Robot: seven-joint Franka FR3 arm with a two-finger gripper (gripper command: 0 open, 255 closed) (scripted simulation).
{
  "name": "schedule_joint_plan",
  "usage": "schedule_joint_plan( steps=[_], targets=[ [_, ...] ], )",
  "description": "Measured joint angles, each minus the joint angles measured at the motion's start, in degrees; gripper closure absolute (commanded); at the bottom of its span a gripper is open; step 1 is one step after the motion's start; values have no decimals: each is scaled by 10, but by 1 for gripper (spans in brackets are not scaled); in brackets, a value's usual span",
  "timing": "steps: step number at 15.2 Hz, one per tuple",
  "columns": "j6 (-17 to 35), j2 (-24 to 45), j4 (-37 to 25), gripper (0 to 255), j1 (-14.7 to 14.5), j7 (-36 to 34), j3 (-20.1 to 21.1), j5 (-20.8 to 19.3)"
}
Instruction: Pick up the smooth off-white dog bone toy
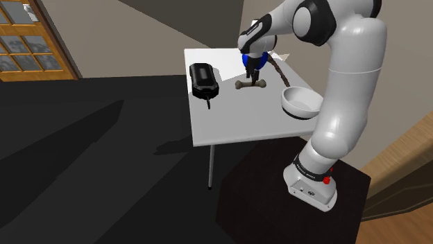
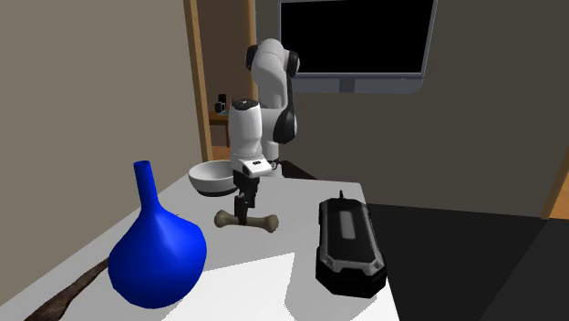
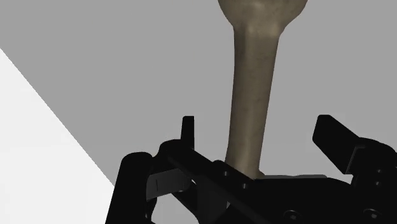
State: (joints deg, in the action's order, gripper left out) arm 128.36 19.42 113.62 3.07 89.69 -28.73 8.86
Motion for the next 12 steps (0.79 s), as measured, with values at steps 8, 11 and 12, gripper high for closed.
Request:
schedule_joint_plan(
  steps=[8,11,12],
  targets=[
    [24,18,7,255,5,8,6,12],
    [24,18,7,255,5,8,6,12],
    [24,18,7,255,5,7,6,12]
  ],
)
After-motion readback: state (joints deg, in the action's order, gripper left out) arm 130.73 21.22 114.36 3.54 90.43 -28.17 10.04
